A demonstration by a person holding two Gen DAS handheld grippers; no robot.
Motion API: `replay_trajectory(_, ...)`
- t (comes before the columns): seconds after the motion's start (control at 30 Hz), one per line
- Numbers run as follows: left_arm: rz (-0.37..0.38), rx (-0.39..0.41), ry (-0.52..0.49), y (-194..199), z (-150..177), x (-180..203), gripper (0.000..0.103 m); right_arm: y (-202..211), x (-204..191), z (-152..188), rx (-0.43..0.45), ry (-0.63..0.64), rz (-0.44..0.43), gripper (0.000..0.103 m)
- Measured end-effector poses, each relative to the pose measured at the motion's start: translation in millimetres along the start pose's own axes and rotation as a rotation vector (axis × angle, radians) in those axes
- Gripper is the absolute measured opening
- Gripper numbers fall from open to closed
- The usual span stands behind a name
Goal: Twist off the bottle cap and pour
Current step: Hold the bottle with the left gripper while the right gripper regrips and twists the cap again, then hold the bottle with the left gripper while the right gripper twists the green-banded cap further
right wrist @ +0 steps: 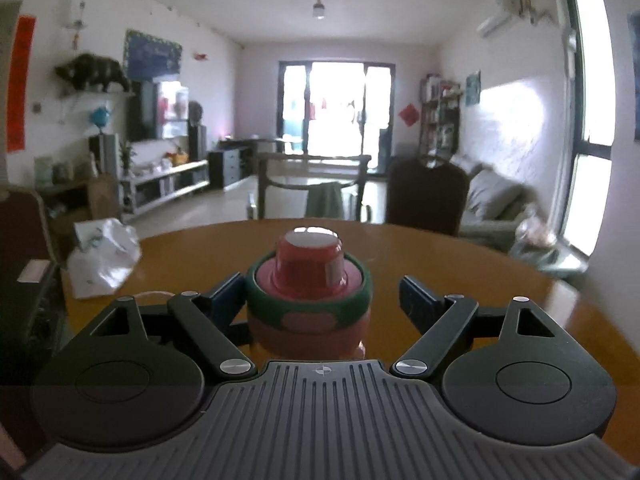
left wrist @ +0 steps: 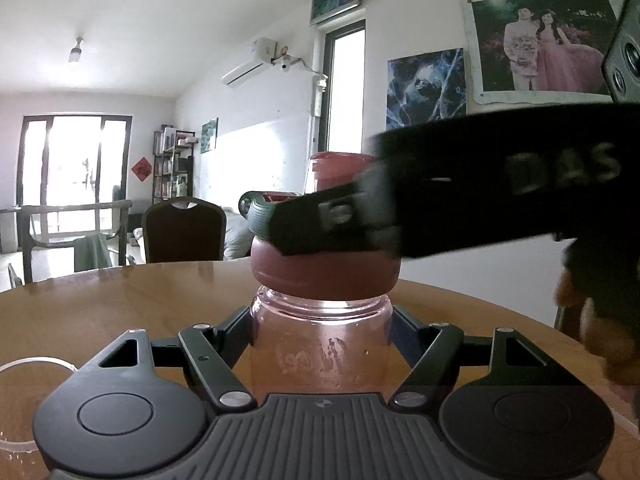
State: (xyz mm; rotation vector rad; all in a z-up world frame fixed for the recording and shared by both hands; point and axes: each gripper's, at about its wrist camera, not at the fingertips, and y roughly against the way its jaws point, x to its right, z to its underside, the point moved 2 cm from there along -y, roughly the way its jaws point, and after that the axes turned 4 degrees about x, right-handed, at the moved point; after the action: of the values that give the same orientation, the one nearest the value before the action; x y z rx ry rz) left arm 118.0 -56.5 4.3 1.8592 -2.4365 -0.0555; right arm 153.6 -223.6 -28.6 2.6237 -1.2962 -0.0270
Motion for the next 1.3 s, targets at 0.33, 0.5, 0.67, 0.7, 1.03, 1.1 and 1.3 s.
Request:
replay_trajectory(0.33,-0.008,0.001,-0.007,-7,-1,-7,0.072,28,13,1,0.018,-0.014,0.001,0.084)
replay_trajectory(0.5,-0.005,-0.003,-0.005,-27,1,-32,0.072,7,6,-6,0.033,-0.007,-0.066,0.085)
replay_trajectory(0.67,-0.011,-0.004,-0.003,-21,-7,-27,0.072,-13,4,-6,-0.005,-0.055,-0.077,0.080)
replay_trajectory(0.7,-0.011,-0.004,-0.003,-21,-8,-27,0.072,-13,1,-5,-0.006,-0.041,-0.061,0.078)
replay_trajectory(1.03,-0.009,-0.005,-0.012,-23,-6,-30,0.072,-15,12,0,0.011,-0.063,-0.100,0.072)
replay_trajectory(1.1,-0.011,-0.005,-0.014,-23,-6,-31,0.072,-15,12,0,0.019,-0.055,-0.106,0.072)
replay_trajectory(1.3,-0.013,-0.010,-0.016,-26,-6,-35,0.072,-15,3,1,0.033,0.023,-0.105,0.072)
